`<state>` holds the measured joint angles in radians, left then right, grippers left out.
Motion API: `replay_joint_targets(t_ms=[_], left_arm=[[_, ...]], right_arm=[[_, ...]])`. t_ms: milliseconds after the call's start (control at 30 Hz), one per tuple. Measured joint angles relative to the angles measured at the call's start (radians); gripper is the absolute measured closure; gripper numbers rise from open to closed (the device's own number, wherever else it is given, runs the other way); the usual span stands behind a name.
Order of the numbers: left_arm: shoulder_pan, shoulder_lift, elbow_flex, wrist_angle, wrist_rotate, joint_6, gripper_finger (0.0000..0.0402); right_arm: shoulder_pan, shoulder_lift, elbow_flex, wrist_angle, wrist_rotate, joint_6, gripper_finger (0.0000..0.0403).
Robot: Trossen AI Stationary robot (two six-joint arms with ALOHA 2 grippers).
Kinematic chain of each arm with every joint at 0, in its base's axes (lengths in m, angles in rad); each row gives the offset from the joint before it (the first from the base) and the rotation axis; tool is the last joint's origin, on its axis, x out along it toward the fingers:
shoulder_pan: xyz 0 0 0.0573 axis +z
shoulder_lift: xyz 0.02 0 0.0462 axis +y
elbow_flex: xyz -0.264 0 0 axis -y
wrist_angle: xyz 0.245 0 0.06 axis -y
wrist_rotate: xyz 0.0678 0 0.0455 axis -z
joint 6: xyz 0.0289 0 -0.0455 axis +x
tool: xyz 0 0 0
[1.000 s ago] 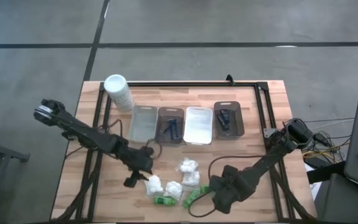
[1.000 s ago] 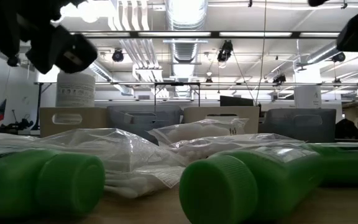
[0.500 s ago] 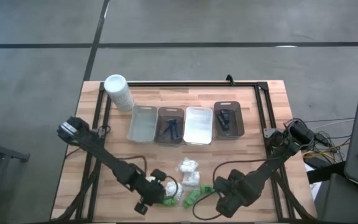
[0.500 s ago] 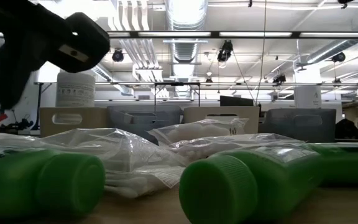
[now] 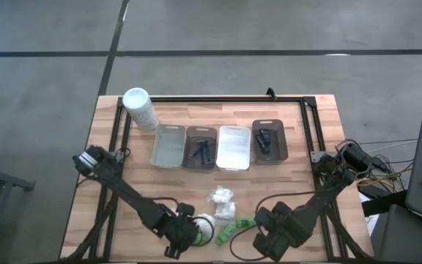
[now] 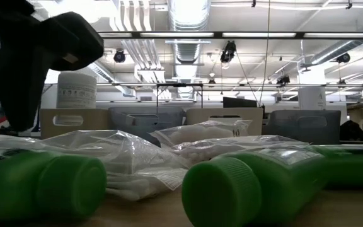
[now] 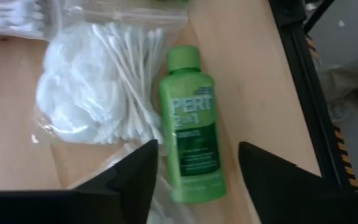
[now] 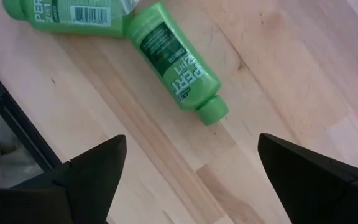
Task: Pick & Place Travel size toiletries
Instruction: Put the green shampoo into the gray bin
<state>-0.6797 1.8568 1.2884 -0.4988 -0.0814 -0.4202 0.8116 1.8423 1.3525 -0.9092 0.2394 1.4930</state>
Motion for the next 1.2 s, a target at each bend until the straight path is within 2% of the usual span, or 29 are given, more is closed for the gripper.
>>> replay_joint_targets(t_ms=[133, 233, 533, 700, 867, 967, 1067, 1200], left_arm=[[-0.029, 0.000, -0.014, 0.011, -0.040, 0.000, 0.0127], [-0.045, 0.000, -0.030, 0.020, -0.043, -0.026, 0.0112], [-0.057, 0.000, -0.107, 0.186, -0.058, -0.064, 0.0117], [-0.056, 0.000, -0.151, 0.199, -0.116, -0.133, 0.0118], [-0.062, 0.000, -0.164, 0.204, -0.129, -0.221, 0.0118], [-0.074, 0.011, -0.164, 0.259, -0.128, -0.195, 0.0118], [-0.090, 0.027, -0.162, 0.321, -0.127, -0.093, 0.0118], [-0.099, 0.036, -0.158, 0.316, -0.119, -0.045, 0.0118]], right_arm=[[0.000, 0.000, 0.000, 0.002, 0.000, 0.001, 0.0039], [0.000, 0.000, 0.000, 0.002, 0.000, 0.028, 0.0039], [0.000, 0.000, 0.000, 0.004, -0.001, 0.110, 0.0039], [0.000, -0.001, 0.000, 0.007, -0.001, 0.131, 0.0039], [-0.001, -0.001, 0.000, 0.006, -0.001, 0.131, 0.0039], [-0.001, -0.001, 0.000, 0.006, 0.000, 0.131, 0.0039], [-0.003, -0.001, 0.000, 0.005, 0.000, 0.137, 0.0039], [-0.005, -0.001, 0.000, 0.006, 0.000, 0.139, 0.0039]])
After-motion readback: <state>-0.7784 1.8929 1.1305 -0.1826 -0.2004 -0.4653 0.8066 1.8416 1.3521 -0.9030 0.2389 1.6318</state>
